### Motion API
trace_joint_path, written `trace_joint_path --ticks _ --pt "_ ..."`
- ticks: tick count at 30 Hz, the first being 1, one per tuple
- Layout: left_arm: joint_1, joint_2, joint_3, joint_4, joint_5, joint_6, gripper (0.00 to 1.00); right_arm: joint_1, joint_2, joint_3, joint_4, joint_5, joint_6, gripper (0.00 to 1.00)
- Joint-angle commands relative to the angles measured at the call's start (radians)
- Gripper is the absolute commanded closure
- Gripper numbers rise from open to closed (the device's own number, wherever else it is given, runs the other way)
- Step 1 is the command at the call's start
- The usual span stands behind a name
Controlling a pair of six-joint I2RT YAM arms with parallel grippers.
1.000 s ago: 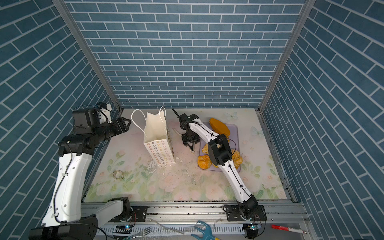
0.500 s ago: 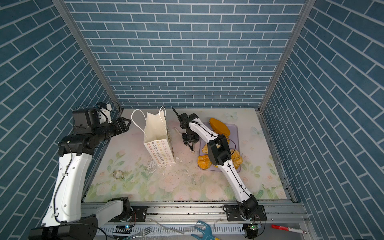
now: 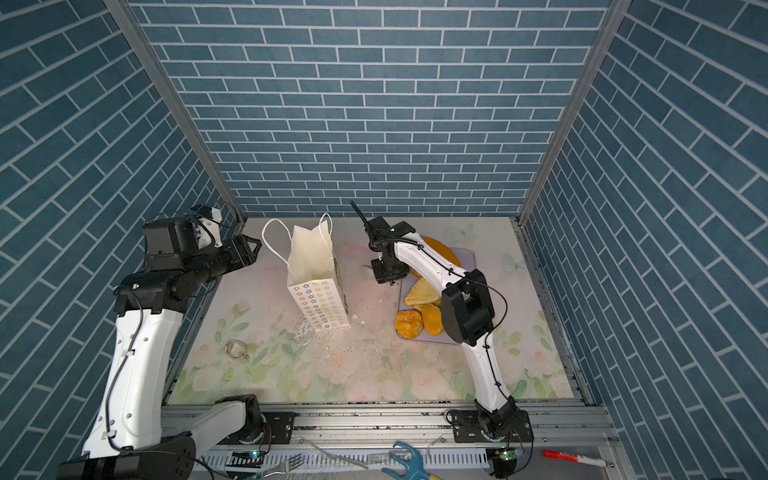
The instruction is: Place the fake bread into the paper bag
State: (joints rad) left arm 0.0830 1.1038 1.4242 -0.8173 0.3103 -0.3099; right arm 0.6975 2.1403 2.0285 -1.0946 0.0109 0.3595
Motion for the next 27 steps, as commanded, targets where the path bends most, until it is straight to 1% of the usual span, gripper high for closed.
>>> trace_joint_path --ticks 1,12,17,27 --pt "0.004 -0.013 -0.018 0.003 0.0 0.0 0.33 0.0 -0.059 0.009 -0.014 0.036 -0.011 0.52" --pt "0.004 -0.002 -0.005 0.006 0.01 -0.013 0.33 0.001 -0.097 0.065 -0.054 0.052 -0.014 0.53" --pt "0.003 -0.005 -0.002 0.004 0.021 -0.018 0.33 0.0 -0.145 0.088 -0.076 0.075 -0.016 0.54" --pt "-0.009 0.019 0.025 -0.003 0.03 0.003 0.32 -0.054 -0.28 0.175 -0.245 0.118 -0.087 0.54"
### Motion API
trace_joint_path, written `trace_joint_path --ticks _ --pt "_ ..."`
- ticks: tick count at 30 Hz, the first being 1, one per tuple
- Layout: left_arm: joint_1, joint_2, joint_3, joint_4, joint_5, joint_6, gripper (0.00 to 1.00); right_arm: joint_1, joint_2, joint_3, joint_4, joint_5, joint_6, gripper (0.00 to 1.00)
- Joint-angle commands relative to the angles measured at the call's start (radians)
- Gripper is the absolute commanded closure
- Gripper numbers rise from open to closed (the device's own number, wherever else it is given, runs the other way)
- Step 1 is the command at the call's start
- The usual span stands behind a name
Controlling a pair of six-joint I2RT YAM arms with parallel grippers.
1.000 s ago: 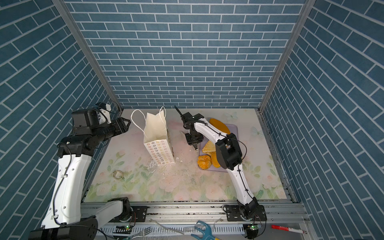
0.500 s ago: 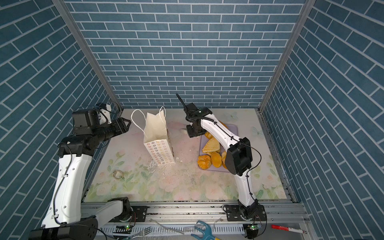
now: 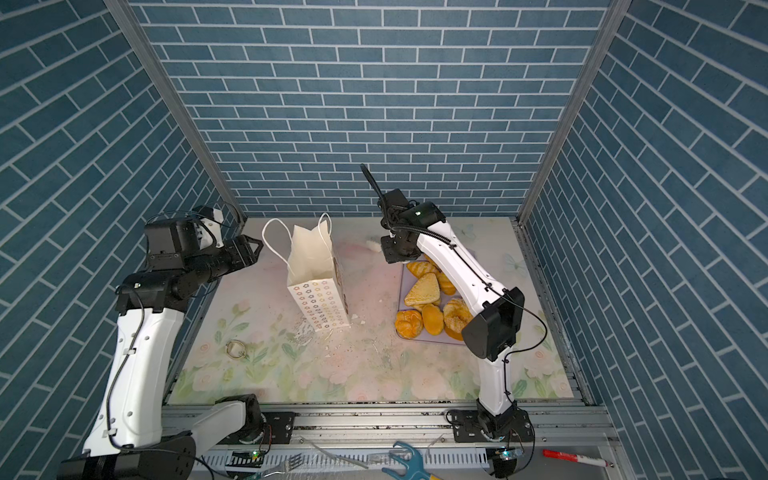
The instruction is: Place the fake bread into the paper bag
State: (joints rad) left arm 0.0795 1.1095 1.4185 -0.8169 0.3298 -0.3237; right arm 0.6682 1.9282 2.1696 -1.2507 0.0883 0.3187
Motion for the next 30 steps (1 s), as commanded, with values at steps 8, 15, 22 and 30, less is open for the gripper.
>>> trace_joint_path --ticks 8,15,22,30 --pt "-0.048 0.062 0.082 -0.016 -0.01 0.037 0.32 -0.1 -0.202 -0.062 -0.116 0.076 -0.118 0.53" --pt "-0.091 0.08 0.12 -0.051 -0.053 0.055 0.32 -0.172 -0.338 -0.249 -0.08 0.057 -0.192 0.52" --pt "-0.143 0.077 0.13 -0.049 -0.091 0.031 0.32 -0.219 -0.445 -0.413 -0.052 0.026 -0.215 0.52" --pt "-0.2 0.112 0.181 -0.061 -0.203 -0.002 0.33 -0.23 -0.477 -0.484 -0.03 -0.006 -0.195 0.52"
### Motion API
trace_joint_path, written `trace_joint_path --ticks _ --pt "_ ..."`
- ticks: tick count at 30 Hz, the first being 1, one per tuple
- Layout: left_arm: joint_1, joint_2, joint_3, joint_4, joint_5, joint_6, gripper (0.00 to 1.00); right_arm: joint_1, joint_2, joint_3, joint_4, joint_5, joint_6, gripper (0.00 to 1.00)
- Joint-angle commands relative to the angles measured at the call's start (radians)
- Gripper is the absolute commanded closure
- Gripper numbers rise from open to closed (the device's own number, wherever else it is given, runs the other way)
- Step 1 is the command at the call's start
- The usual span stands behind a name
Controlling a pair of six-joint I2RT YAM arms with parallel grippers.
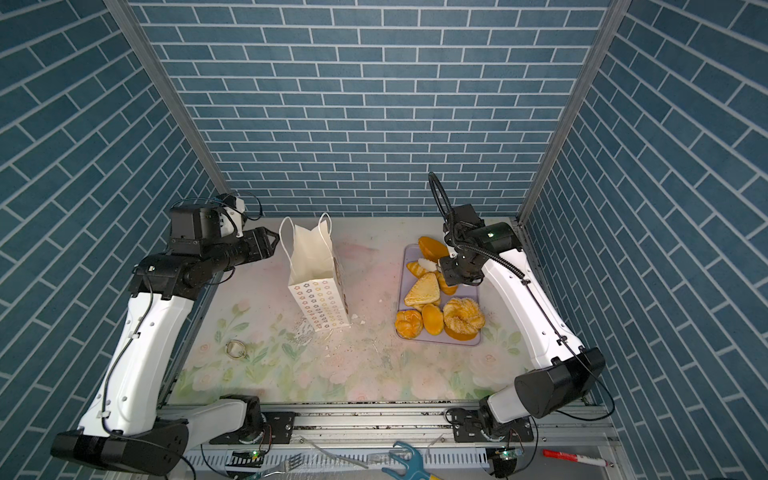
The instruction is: Place the fake bread into the paper bag
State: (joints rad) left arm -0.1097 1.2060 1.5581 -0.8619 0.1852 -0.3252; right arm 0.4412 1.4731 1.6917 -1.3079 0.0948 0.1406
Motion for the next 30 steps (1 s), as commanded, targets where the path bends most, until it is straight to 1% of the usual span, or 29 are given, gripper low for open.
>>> trace_joint_path --ticks 1,5,7,11,16,19,23,30 --pt "-0.013 0.018 0.04 -0.019 -0.065 0.004 0.33 -0.002 -0.02 -0.006 0.026 -0.002 -0.024 0.52" --pt "-0.019 0.021 0.019 -0.003 -0.069 0.011 0.33 -0.014 -0.013 -0.01 0.033 0.043 -0.06 0.53" --pt "-0.029 0.034 0.03 -0.01 -0.072 0.017 0.33 -0.018 -0.014 -0.016 0.044 0.049 -0.074 0.52" --pt "-0.043 0.046 0.048 -0.023 -0.076 0.031 0.33 -0.042 0.007 -0.015 0.04 0.04 -0.094 0.52" --pt "-0.045 0.023 0.039 -0.027 -0.089 0.031 0.33 -0.07 0.035 -0.016 0.042 0.012 -0.105 0.51" --pt "-0.045 0.005 0.014 -0.01 -0.095 0.032 0.32 -0.081 0.062 -0.003 0.046 0.012 -0.101 0.51" --pt "-0.045 0.021 0.015 -0.01 -0.083 0.038 0.33 -0.085 0.098 0.006 0.074 0.003 -0.088 0.51" --pt "-0.045 0.039 0.015 0.003 -0.079 0.047 0.32 -0.086 0.204 0.076 0.127 0.048 -0.112 0.49"
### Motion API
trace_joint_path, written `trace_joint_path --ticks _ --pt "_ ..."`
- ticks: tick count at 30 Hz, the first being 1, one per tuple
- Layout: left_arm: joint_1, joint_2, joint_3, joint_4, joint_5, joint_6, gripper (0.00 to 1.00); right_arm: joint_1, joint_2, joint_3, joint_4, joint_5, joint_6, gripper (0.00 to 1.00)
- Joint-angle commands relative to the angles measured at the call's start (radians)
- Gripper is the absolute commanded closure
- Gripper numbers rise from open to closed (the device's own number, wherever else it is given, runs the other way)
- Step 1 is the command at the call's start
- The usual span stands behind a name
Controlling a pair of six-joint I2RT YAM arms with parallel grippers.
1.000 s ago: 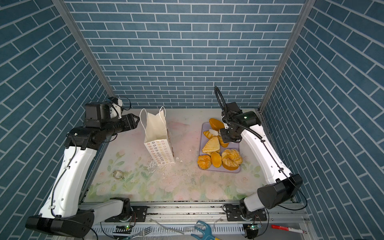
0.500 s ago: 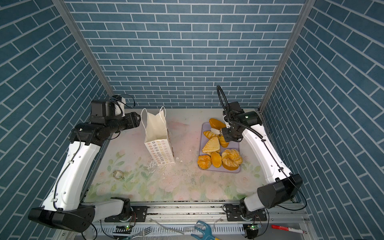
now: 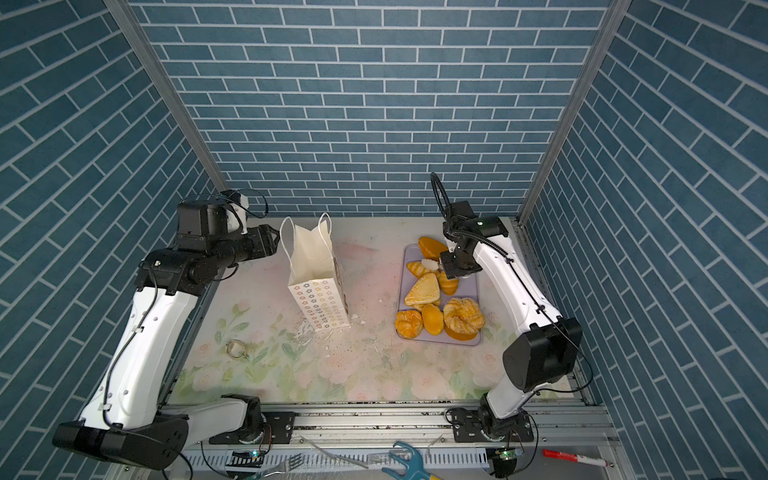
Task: Place the fake bread into the paper bag
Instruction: 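Lower the open tongs around the orange round bread with the right gripper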
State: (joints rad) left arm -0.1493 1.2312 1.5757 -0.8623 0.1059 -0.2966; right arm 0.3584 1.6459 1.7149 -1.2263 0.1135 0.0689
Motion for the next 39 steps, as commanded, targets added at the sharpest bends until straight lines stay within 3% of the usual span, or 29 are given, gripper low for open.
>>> trace_joint_path --ticks 1,14,19,30,39 --pt "-0.006 0.019 0.0 0.003 0.0 0.021 0.33 -0.004 0.053 0.072 0.047 0.041 -0.047 0.49" --pt "-0.006 0.053 0.036 -0.016 -0.011 0.012 0.32 -0.011 0.292 0.207 0.125 0.15 -0.103 0.45" --pt "-0.009 0.051 0.044 -0.006 -0.003 0.001 0.32 -0.014 0.339 0.186 0.162 0.116 -0.103 0.45" --pt "-0.009 0.051 0.052 -0.014 -0.006 0.003 0.32 -0.013 0.304 0.11 0.188 0.066 -0.118 0.66" --pt "-0.01 0.069 0.119 -0.043 -0.025 0.035 0.32 -0.004 0.206 0.117 0.154 0.066 -0.1 0.72"
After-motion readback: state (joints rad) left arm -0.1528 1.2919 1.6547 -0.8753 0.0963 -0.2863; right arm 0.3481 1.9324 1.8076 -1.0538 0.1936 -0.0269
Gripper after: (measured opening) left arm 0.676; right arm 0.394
